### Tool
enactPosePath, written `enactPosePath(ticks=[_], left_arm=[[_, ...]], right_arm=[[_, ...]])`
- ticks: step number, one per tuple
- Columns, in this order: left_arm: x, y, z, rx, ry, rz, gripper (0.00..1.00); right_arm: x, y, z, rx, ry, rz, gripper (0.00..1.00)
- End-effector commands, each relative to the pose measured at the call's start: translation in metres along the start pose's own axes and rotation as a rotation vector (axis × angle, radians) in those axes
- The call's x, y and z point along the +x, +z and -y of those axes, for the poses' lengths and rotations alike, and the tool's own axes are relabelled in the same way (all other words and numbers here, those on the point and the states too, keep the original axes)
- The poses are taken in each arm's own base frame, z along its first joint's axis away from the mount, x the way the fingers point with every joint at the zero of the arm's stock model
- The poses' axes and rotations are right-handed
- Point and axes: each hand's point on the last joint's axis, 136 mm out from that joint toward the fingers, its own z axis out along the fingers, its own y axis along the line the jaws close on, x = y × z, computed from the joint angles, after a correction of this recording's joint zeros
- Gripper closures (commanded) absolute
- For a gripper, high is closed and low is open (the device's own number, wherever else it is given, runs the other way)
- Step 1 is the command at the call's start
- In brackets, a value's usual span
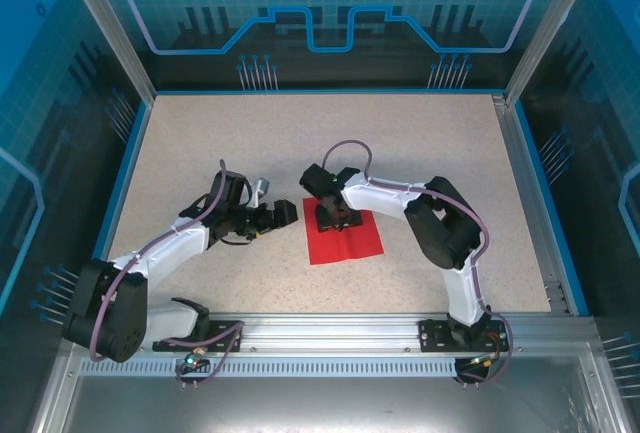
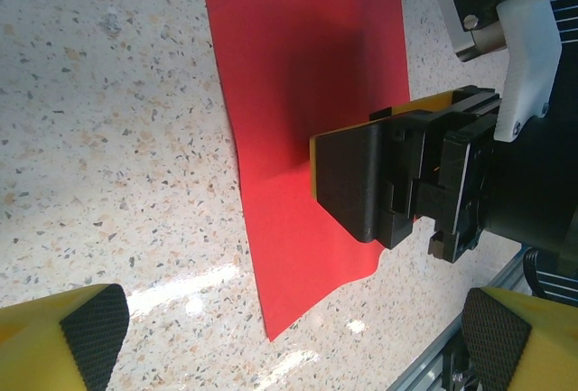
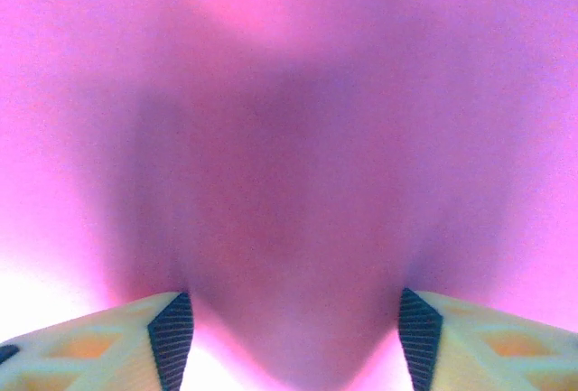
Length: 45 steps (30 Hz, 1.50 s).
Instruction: Fold a paper plane with a square sheet of paper (pick it up from the middle)
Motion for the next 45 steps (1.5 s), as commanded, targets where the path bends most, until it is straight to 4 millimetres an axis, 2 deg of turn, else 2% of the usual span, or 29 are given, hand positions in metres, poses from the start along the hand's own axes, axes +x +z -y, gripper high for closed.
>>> enactPosePath(ticks=[1,8,14,20,26,30,33,35,38,42,44,45], left_arm=[[-0.002,0.0,0.005,0.003,0.027,-0.003,0.01],[-0.002,-0.001,0.003,-0.008,0.03,0.0,0.01],[0.0,-0.003,0.003,-0.013,0.03,0.003,0.01],[-0.004,-0.013,0.008,-0.018,0.04,0.031,0.01],[-0.009,-0.035,0.016,-0.041,0.05,0.092,0.01],[-0.013,-0.056,0.027,-0.031,0.053,0.131,0.01],[-0.016,-0.071,0.04,-0.011,0.071,0.157,0.01],[-0.018,-0.076,0.049,0.015,0.076,0.16,0.01],[-0.019,-0.075,0.061,0.07,0.071,0.14,0.01],[-0.02,-0.06,0.063,0.1,0.061,0.093,0.02],[-0.019,-0.051,0.066,0.113,0.059,0.068,0.02],[-0.019,-0.045,0.067,0.117,0.058,0.054,0.02]], right_arm=[[0.003,0.006,0.009,0.068,-0.012,0.0,0.43],[-0.008,-0.011,0.0,0.069,-0.024,0.08,0.62],[-0.014,-0.022,-0.011,0.018,-0.018,0.111,0.68],[-0.029,-0.055,-0.026,-0.092,-0.01,0.187,0.76],[-0.043,-0.098,-0.052,-0.305,-0.002,0.281,0.82],[-0.05,-0.132,-0.07,-0.529,0.02,0.339,0.82],[-0.054,-0.149,-0.072,-0.702,0.073,0.368,0.82],[-0.054,-0.15,-0.068,-0.775,0.098,0.361,0.82],[-0.049,-0.137,-0.059,-0.831,0.13,0.33,0.82],[-0.037,-0.109,-0.042,-0.873,0.18,0.284,0.82],[-0.034,-0.101,-0.034,-0.885,0.195,0.27,0.81],[-0.024,-0.086,-0.026,-0.858,0.199,0.24,0.81]])
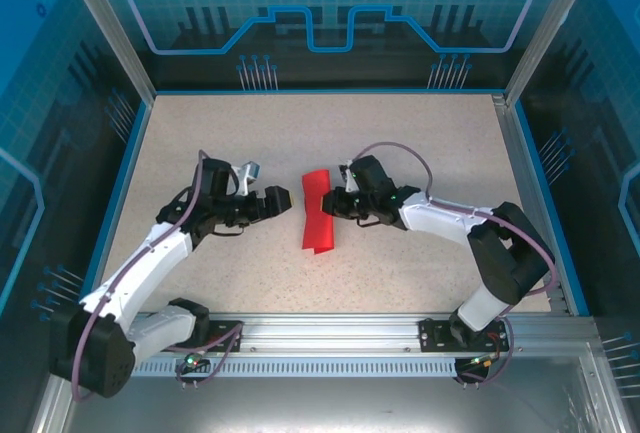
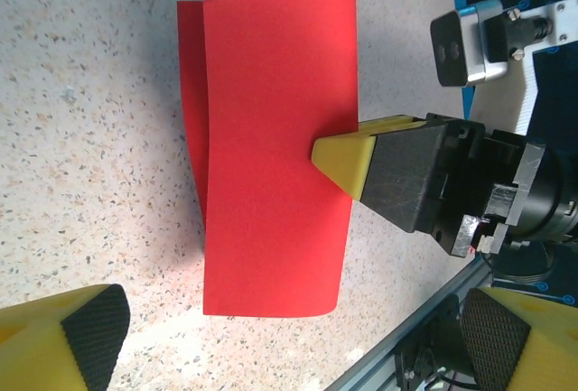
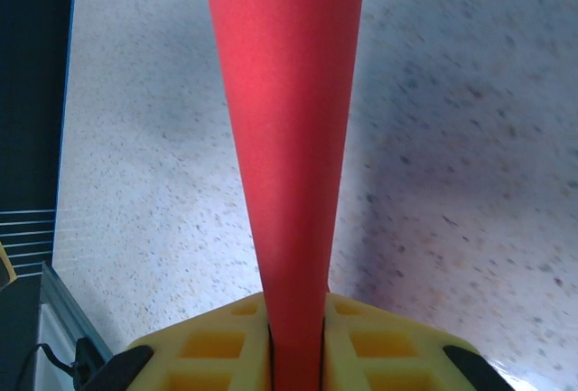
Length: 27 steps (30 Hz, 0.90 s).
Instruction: Fold a paper plane with a square sheet of paper (pick it up from the middle)
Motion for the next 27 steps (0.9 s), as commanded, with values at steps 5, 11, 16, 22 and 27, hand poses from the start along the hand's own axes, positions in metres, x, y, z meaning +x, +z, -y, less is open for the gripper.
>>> enactPosePath(ticks=[5,11,16,22,27], left_arm=[[0.005,0.037,0.021,0.077,0.006,-0.091,0.04],[0.01,0.07,0.028,0.078,0.008,-0.149,0.08],[0.015,0.088,0.031,0.079,0.012,-0.173,0.12],[0.02,0.104,0.022,0.071,-0.01,-0.188,0.18],[0.019,0.111,0.017,0.056,-0.005,-0.191,0.24]], right_arm=[[0.012,-0.005,0.028,-0.066,0.033,-0.042,0.79],[0.018,-0.008,0.059,-0.032,0.069,-0.057,0.78],[0.025,-0.005,0.07,-0.022,0.065,-0.089,0.77],[0.027,-0.002,0.083,0.009,0.077,-0.098,0.74],[0.03,0.004,0.089,0.025,0.078,-0.12,0.74]])
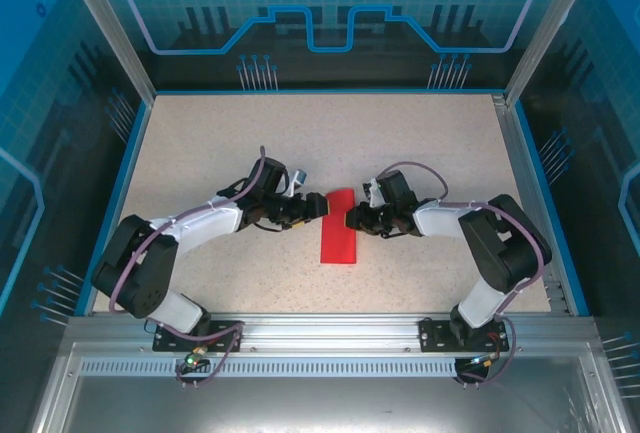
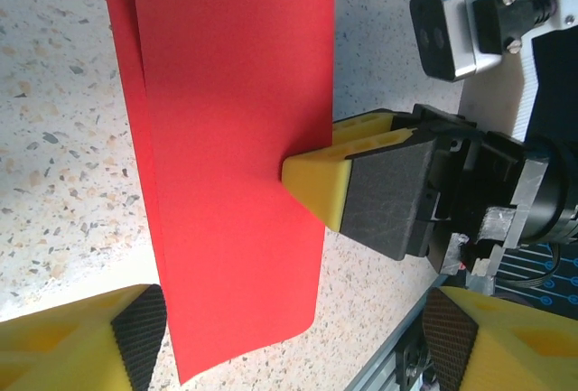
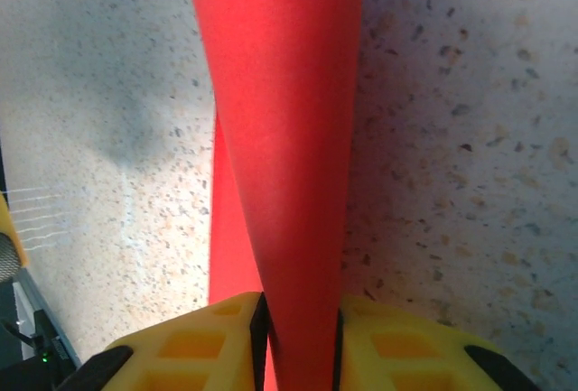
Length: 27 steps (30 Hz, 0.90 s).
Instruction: Fold a paper plane with a square sheet of paper (pick it up from the middle)
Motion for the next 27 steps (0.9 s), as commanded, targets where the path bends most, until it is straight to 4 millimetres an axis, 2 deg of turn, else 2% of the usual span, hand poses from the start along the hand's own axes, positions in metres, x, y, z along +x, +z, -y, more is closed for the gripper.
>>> enactPosePath(ticks=[1,5,13,17,27], left_arm=[[-0.007,0.004,0.01,0.023,0.021,0.013,0.25],[-0.008,0.012,0.003,0.012,0.021,0.005,0.3],[-0.009,0.02,0.001,0.001,0.036,-0.006,0.49],[-0.007,0.021,-0.002,-0.013,0.041,-0.008,0.51],[-0.003,0.026,-0.01,-0.024,0.036,-0.019,0.54]], right_arm=[[0.001,0.002,0.005,0.0,-0.01,-0.02,0.74],[0.002,0.004,0.007,0.012,-0.023,-0.039,0.74],[0.004,0.002,0.01,0.051,-0.036,-0.051,0.7],[0.005,0.003,0.009,0.066,-0.034,-0.047,0.67],[0.009,0.008,0.013,0.125,-0.022,-0.047,0.67]])
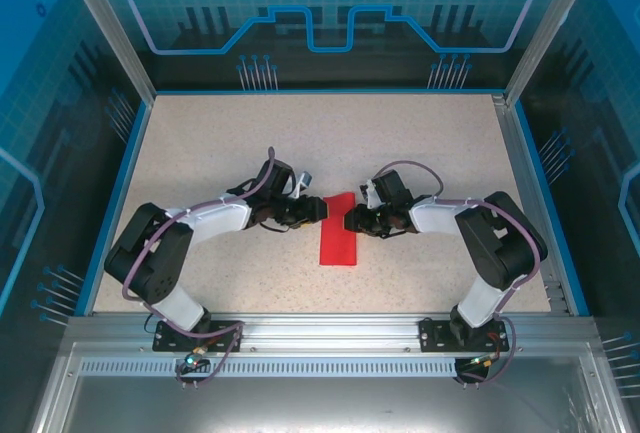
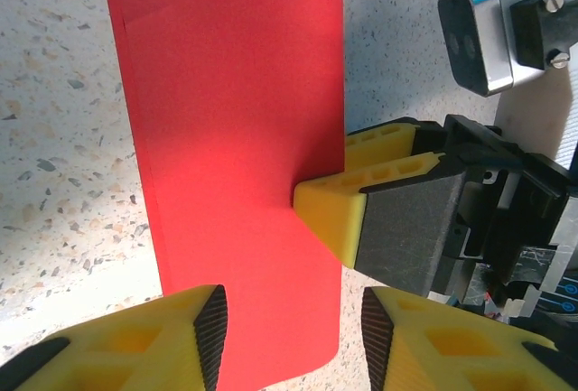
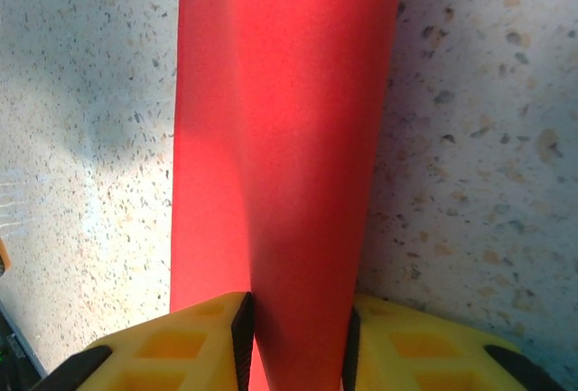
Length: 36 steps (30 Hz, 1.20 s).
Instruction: Fold a paper plane with a square sheet of paper (pick it up from the middle)
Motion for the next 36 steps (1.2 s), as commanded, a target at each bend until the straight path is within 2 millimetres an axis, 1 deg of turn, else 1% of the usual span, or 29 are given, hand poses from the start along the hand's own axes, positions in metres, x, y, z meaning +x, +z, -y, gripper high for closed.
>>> enactPosePath(ticks=[1,11,15,36], left_arm=[[-0.002,0.005,0.001,-0.002,0.035,0.002,0.54],[0.002,0.014,-0.005,-0.007,0.026,-0.017,0.57],[0.003,0.016,-0.008,-0.011,0.023,-0.023,0.57],[0.006,0.022,-0.013,-0.012,0.019,-0.042,0.59]], right_arm=[[0.005,0.005,0.006,0.057,0.011,-0.017,0.67],[0.005,0.007,0.006,0.086,0.025,-0.014,0.67],[0.006,0.01,0.004,0.092,0.014,-0.023,0.66],[0.011,0.016,0.004,0.14,0.007,-0.051,0.64]])
